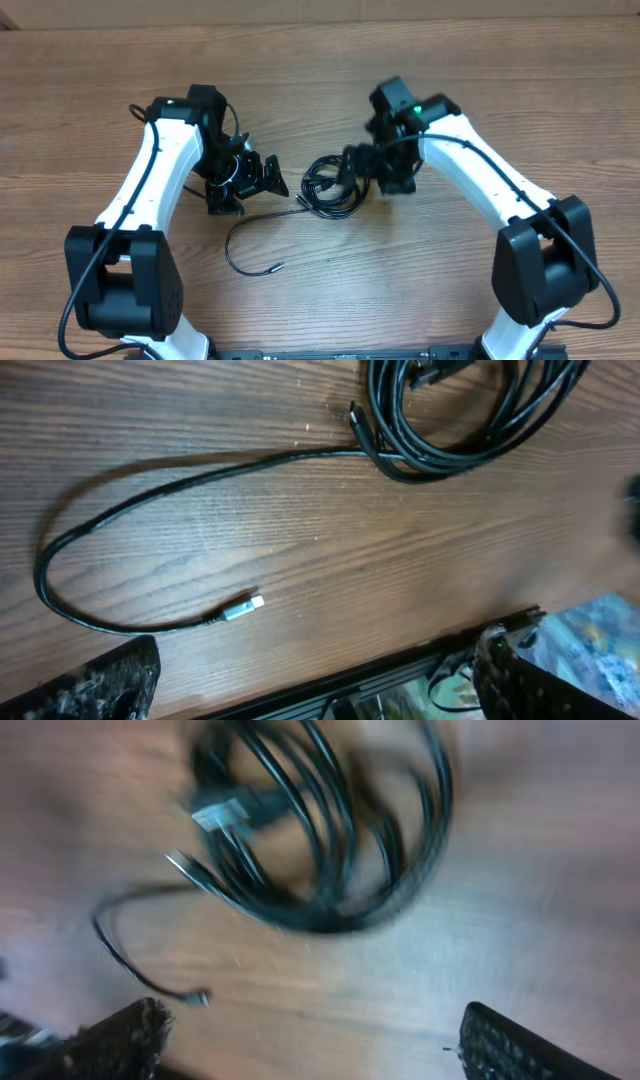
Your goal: Untangle cables
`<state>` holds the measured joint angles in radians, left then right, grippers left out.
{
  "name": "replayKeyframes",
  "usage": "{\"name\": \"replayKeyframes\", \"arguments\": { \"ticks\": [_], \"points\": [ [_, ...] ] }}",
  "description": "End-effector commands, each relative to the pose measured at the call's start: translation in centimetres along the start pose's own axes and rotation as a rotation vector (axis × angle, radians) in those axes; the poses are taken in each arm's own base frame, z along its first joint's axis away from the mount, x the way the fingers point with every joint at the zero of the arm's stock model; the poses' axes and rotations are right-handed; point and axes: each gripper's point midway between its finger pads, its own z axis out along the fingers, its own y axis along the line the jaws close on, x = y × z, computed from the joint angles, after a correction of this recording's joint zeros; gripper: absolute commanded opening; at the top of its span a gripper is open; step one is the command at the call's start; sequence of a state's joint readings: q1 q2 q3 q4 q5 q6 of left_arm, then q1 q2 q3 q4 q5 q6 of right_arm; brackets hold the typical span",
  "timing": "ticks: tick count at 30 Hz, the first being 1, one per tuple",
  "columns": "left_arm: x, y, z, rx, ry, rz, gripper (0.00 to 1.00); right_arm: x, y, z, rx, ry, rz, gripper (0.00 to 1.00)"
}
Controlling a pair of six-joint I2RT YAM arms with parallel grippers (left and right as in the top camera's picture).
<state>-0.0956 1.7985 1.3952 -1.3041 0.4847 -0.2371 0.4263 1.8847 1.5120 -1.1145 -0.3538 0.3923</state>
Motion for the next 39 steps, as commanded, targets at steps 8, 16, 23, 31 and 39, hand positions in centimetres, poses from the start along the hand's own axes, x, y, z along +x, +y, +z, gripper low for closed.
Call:
{"name": "replayKeyframes", "arguments": {
  "ticks": [8,16,23,31,39],
  "points": [
    [-0.7,0.3,-0.1,-0.020,-0.017,-0.009,1.00,-7.0,2.7,0.0,-0.041,-0.282,-0.135,0.70],
    [-0.7,0.3,-0.1,-0.020,-0.016,-0.009,1.00,-5.6,2.8,4.7,-0.007,-0.175,-0.199,0.66],
    [-0.8,0.3,-0.1,-0.020,-0.018,-0.008,1.00,-5.2,1.7,6.9,0.085,-0.155,-0.240,0.66],
    [-0.8,0.3,-0.1,-0.020,-0.019,-0.008,1.00,-5.0,0.8,8.3,0.105,-0.121,-0.233,0.45],
    [-0.8,0.3,-0.1,-0.020,-0.019,-0.008,0.99,-4.7,0.8,8.4,0.097,-0.109,-0.222,0.08]
  ]
}}
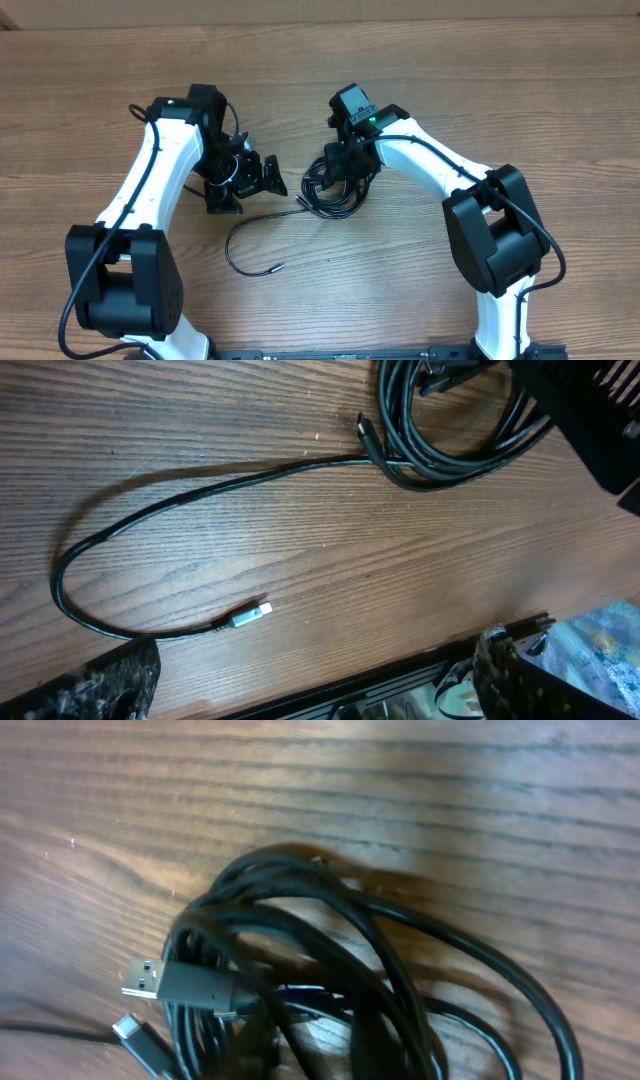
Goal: Untangle cables
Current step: 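Lift the grasped cable with the right gripper up and away, pulling strands apart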
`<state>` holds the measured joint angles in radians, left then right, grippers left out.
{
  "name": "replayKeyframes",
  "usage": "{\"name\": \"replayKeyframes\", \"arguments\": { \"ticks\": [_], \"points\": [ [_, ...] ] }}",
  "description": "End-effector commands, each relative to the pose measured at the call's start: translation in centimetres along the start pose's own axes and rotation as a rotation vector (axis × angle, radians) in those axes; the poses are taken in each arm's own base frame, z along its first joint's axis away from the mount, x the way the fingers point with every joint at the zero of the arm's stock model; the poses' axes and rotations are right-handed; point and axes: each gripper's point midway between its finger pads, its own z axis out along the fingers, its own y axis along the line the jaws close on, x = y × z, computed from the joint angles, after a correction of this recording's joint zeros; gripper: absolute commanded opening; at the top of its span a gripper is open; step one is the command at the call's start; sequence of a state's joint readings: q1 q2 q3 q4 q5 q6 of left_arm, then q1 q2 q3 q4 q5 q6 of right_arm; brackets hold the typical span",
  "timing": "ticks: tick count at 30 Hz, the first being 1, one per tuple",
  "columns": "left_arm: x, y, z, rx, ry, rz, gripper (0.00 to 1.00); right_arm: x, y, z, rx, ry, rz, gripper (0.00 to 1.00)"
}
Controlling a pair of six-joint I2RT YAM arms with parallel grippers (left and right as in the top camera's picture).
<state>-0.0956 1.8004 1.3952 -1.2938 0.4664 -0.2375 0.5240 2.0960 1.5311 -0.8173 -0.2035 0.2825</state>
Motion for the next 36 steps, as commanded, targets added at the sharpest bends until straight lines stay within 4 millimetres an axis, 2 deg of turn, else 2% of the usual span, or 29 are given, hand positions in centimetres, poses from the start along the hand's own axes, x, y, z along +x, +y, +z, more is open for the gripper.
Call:
{"name": "replayKeyframes", "arguments": {
  "ticks": [1,5,9,12,16,17,21,26,32,36],
  "points": [
    [-0.4,0.1,-0.1,-0.004,-0.007,-0.012,1.00,0.4,-0.3,0.2,0.006,0.014,0.020,0.04],
    [-0.5,0.0,-0.1,-0.003,-0.010,-0.010,1.00,-0.2,0.3,-1.6,-0.016,0.029,0.094,0.04],
    [-0.7,0.0,-0.1,-0.002,-0.017,-0.007,0.99,-1.7,2.3,-6.0,-0.096,0.011,0.101,0.04],
    [-0.7,0.0,-0.1,-0.001,-0.018,-0.006,1.00,-3.3,4.2,-11.8,-0.153,-0.052,0.089,0.04],
    [-0.7,0.0,-0.1,-0.002,-0.017,-0.006,1.00,-4.3,6.2,-18.6,-0.194,-0.151,0.059,0.04],
    [-0.7,0.0,-0.1,-0.001,-0.017,-0.007,1.00,-4.4,7.0,-21.7,-0.214,-0.202,0.042,0.04],
    [-0.7,0.0,-0.1,-0.001,-0.017,-0.007,1.00,-4.0,8.7,-28.5,-0.266,-0.332,-0.004,0.04],
    [-0.7,-0.1,-0.1,-0.002,-0.016,-0.004,1.00,-3.2,10.5,-35.3,-0.343,-0.485,-0.065,0.04],
    [-0.4,-0.5,0.2,-0.006,-0.009,0.012,0.99,-1.9,11.3,-41.0,-0.392,-0.638,-0.115,0.04],
    [-0.1,-1.0,0.5,-0.011,0.000,0.031,1.00,-1.2,11.5,-43.0,-0.405,-0.691,-0.129,0.04]
  ]
}}
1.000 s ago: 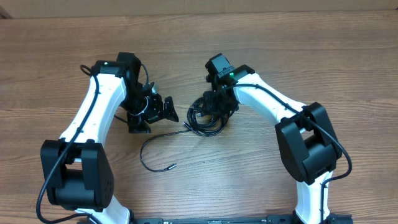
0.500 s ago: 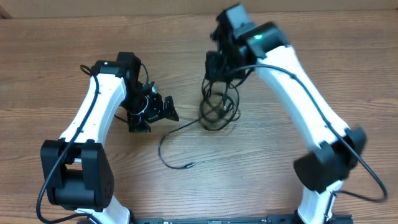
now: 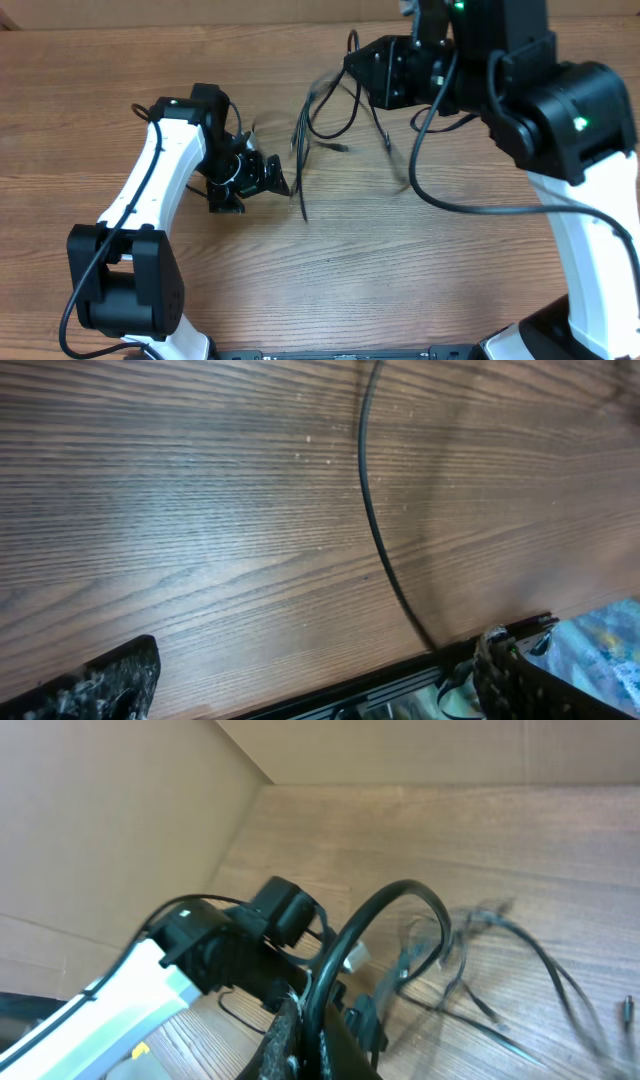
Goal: Untangle cables
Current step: 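Lift the grasped cable with the right gripper up and away, pulling strands apart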
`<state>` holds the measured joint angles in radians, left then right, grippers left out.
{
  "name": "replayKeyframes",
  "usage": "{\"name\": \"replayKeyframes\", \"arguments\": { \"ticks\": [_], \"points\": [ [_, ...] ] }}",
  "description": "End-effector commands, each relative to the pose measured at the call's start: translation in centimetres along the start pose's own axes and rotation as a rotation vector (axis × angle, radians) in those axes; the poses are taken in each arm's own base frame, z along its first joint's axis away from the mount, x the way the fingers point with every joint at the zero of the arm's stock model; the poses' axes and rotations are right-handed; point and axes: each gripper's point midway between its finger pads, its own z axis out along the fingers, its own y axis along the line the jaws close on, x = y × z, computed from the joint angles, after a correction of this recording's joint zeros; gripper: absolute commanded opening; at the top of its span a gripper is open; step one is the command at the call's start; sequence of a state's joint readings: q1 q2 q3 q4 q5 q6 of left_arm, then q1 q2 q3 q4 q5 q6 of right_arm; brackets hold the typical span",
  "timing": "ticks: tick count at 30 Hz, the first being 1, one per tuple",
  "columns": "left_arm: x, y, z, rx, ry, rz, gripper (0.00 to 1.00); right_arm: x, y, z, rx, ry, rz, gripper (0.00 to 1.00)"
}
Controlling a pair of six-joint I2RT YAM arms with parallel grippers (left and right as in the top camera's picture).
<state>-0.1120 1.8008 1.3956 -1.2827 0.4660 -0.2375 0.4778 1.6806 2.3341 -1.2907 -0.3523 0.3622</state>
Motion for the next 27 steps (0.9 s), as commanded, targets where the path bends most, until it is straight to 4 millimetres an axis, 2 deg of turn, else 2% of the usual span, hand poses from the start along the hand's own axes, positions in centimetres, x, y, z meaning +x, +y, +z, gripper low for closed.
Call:
{"name": "replayKeyframes", "arguments": {
  "ticks": [1,7,14,17,23,27],
  "points": [
    [0.0,-0.7,0.3,-0.010,0.005,0.016,0.99,-1.0,1.4,-2.6,-0.025,-0.075,-0.028,0.04],
    [0.3,-1.1,0.6,-0.015,0.012,0.033,1.00,-1.3,1.8,-3.8,-0.027,-0.105,-0.035,0.04],
    [0.3,-1.1,0.6,-0.015,0.012,0.033,1.00,-0.8,1.6,-3.9,-0.018,-0.088,-0.027,0.04],
    [0.2,-1.1,0.6,-0.015,0.012,0.033,1.00,-1.3,1.9,-3.9,-0.029,-0.110,-0.021,0.04],
    [0.2,-1.1,0.6,-0.014,0.010,0.034,1.00,-5.0,4.2,-5.3,-0.129,-0.262,0.066,0.04],
    [0.2,-1.1,0.6,-0.014,0.010,0.034,1.00,-8.5,7.0,-8.2,-0.257,-0.422,0.112,0.04]
  ]
}}
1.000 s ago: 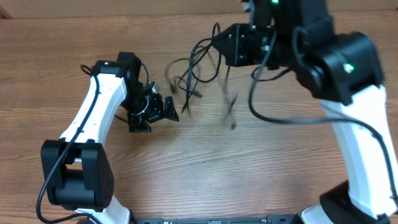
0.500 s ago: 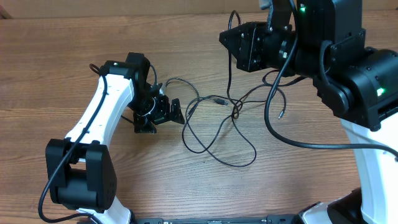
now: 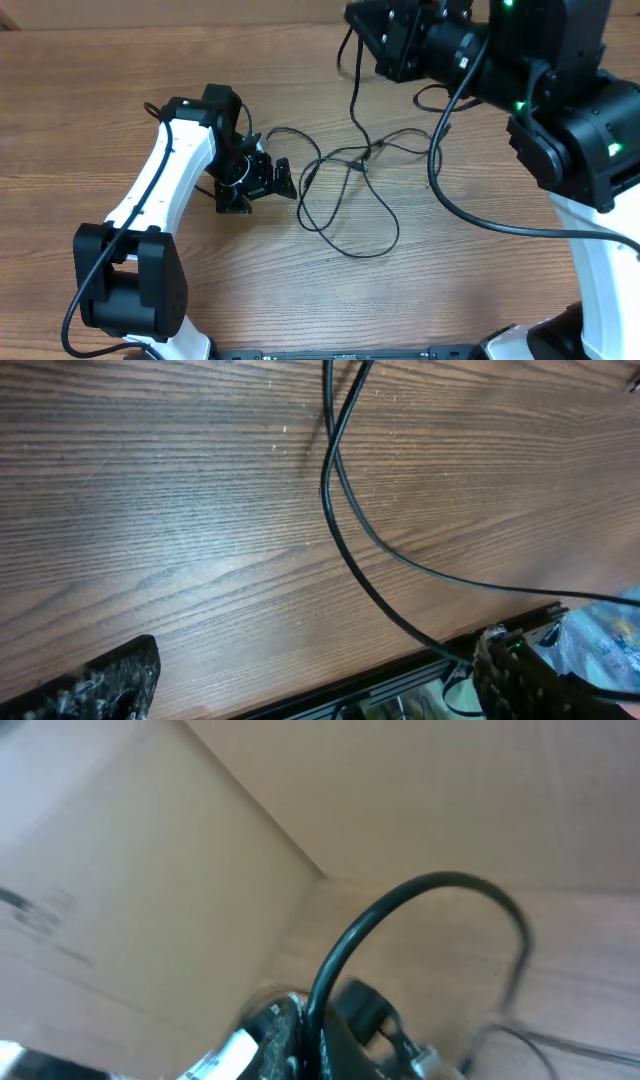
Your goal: Untangle cables
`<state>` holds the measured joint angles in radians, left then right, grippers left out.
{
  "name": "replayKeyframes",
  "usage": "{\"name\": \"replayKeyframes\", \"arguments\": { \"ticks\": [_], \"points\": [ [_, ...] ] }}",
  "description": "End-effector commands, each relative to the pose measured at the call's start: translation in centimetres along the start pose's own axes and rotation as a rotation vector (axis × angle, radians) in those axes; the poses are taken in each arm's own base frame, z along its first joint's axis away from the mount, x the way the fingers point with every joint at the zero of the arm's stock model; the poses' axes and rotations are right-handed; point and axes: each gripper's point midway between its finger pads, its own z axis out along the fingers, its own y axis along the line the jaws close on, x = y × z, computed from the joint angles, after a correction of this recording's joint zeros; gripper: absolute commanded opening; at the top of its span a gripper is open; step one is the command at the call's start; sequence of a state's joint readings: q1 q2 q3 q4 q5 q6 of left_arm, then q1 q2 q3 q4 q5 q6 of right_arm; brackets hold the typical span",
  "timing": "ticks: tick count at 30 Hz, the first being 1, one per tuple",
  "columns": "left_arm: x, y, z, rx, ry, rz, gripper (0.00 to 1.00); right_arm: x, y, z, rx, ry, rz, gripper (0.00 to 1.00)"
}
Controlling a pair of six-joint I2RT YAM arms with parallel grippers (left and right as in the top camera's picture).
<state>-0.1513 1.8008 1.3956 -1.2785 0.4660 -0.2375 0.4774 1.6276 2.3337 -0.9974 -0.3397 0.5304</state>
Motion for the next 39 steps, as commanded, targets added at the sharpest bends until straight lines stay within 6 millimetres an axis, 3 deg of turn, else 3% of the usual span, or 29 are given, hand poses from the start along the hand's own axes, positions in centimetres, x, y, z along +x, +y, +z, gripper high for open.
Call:
{"name": "replayKeyframes", "arguments": {
  "ticks": [1,8,12,14,18,22,24,26,29,34,37,38,39],
  "points": [
    [-0.3,-0.2,0.0,-0.006,-0.002,-0.003,1.00,-4.2,4.3,-3.7,-0.134,-0.176,0.088,0.04],
    [-0.3,-0.2,0.0,-0.006,-0.003,-0.002,1.00,-10.0,10.9,-9.3,-0.411,-0.433,0.106,0.04],
    [-0.3,-0.2,0.0,-0.006,-0.003,-0.002,0.99,-11.6,13.6,-12.9,-0.514,-0.542,0.047,0.04],
    [-0.3,-0.2,0.0,-0.006,-0.002,-0.003,1.00,-11.9,13.8,-14.1,-0.513,-0.573,0.048,0.04],
    [-0.2,-0.2,0.0,-0.004,0.002,-0.005,1.00,-12.0,12.4,-14.3,-0.432,-0.594,0.089,0.04],
    [0.1,-0.3,0.0,0.001,0.013,-0.010,1.00,-10.6,10.1,-12.0,-0.329,-0.514,0.138,0.04],
    [0.7,-2.4,-0.1,0.126,0.044,0.045,0.97,-9.4,8.4,-10.3,-0.263,-0.449,0.170,0.04],
    [1.9,-6.1,-0.9,0.345,0.068,0.257,0.87,-8.4,7.2,-9.1,-0.215,-0.400,0.193,0.04],
    [4.7,-10.0,-2.6,0.602,0.079,0.515,0.89,-7.6,5.5,-8.1,-0.146,-0.370,0.222,0.04],
    [8.5,-13.3,-5.2,0.800,0.016,0.819,0.92,-7.7,3.3,-8.0,-0.038,-0.403,0.254,0.04],
    [9.7,-14.9,-7.7,0.879,-0.096,0.945,0.93,-7.8,2.7,-8.1,-0.020,-0.408,0.258,0.04],
    [9.9,-15.4,-8.6,0.900,-0.144,0.985,1.00,-7.8,2.4,-8.1,-0.012,-0.407,0.260,0.04],
    [10.1,-15.8,-9.5,0.914,-0.194,1.032,1.00,-7.8,2.2,-8.1,-0.004,-0.406,0.263,0.04]
  ]
}}
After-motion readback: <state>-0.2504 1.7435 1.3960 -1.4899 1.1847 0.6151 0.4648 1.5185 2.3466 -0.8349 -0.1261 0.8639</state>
